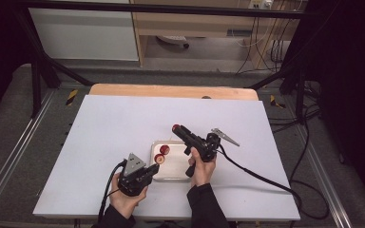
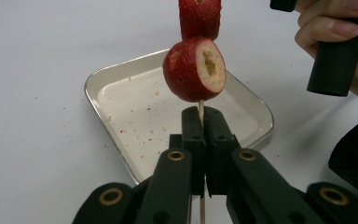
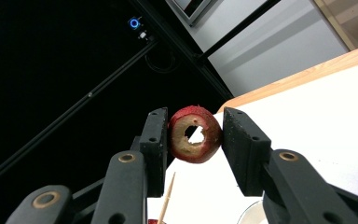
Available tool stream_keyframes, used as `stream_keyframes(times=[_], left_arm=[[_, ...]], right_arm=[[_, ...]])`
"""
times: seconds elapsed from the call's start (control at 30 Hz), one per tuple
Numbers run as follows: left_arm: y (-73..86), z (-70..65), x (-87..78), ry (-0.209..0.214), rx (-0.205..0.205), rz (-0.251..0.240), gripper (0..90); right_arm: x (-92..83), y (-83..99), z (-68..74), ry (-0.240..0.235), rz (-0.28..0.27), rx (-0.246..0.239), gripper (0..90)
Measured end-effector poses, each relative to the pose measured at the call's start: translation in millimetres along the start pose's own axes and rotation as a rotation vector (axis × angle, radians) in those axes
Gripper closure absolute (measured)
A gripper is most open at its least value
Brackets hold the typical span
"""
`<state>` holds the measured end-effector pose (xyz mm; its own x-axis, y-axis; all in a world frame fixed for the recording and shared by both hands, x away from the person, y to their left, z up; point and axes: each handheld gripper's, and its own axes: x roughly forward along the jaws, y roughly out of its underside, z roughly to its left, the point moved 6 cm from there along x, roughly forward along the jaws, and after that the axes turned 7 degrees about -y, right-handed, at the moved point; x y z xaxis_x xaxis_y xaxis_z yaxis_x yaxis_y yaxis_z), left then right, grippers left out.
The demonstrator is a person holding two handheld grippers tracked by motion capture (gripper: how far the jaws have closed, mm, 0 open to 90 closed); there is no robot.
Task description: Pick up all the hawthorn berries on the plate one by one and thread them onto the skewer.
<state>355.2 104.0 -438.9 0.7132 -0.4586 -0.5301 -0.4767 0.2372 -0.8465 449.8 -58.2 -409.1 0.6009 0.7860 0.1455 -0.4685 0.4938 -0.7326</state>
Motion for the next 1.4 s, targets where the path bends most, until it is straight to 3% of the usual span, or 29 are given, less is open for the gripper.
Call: stream_keyframes(times=[0.93,1.4], left_arm=[[-5.0,-3.9,4.1,0.009,-0.015,-0.009,88.2],[-8.8,-4.9,7.7,0.008,-0.046,-0.015,88.2]], right_arm=[[-0.5,1.8,2.8,-0.027,-0.015,0.037,62.1],[0.0,10.5,2.5,-0.028,0.003,0.04,62.2]])
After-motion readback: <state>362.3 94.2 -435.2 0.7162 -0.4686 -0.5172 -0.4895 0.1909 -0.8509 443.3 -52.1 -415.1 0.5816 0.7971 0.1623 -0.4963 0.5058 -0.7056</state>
